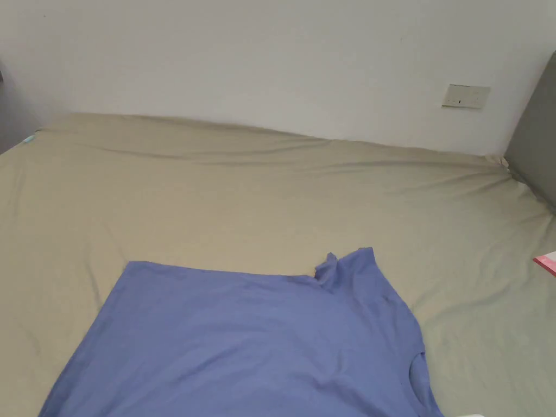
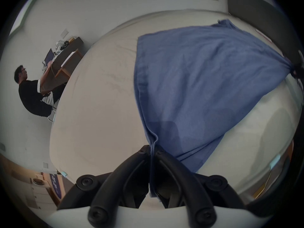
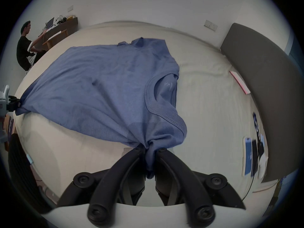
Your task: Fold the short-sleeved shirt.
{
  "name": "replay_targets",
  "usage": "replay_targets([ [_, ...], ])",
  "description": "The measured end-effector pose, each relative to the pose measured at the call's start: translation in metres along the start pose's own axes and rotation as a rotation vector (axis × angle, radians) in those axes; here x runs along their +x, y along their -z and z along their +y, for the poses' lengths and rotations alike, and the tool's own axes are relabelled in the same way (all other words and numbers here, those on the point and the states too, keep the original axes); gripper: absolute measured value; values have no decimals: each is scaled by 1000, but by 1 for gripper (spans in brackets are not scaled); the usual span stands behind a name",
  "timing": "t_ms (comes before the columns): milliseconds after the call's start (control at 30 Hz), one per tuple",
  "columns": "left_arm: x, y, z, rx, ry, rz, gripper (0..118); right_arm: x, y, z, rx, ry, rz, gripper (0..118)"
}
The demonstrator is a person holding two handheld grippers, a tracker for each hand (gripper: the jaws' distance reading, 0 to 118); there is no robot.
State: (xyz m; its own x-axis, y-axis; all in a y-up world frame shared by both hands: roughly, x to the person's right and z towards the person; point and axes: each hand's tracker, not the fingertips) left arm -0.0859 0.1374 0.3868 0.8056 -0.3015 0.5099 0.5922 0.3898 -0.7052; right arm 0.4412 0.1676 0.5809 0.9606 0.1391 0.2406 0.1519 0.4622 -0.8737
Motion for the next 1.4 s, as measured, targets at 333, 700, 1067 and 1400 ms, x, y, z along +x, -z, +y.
replay_targets([
  [333,5,-17,-26,-58,14,-66,3,-5,-14,-53,-169,23,62,13],
  [700,-12,-67,40,237,-174,-130,109,0,-75,7,165,85,-19,106],
  [1067,18,-222,160,1042,-341,36,106,-59,-213,129,840,-17,-218,105],
  [1400,67,-225,202,1119,-244,79,0,-109,-193,162,927,-74,-205,2],
])
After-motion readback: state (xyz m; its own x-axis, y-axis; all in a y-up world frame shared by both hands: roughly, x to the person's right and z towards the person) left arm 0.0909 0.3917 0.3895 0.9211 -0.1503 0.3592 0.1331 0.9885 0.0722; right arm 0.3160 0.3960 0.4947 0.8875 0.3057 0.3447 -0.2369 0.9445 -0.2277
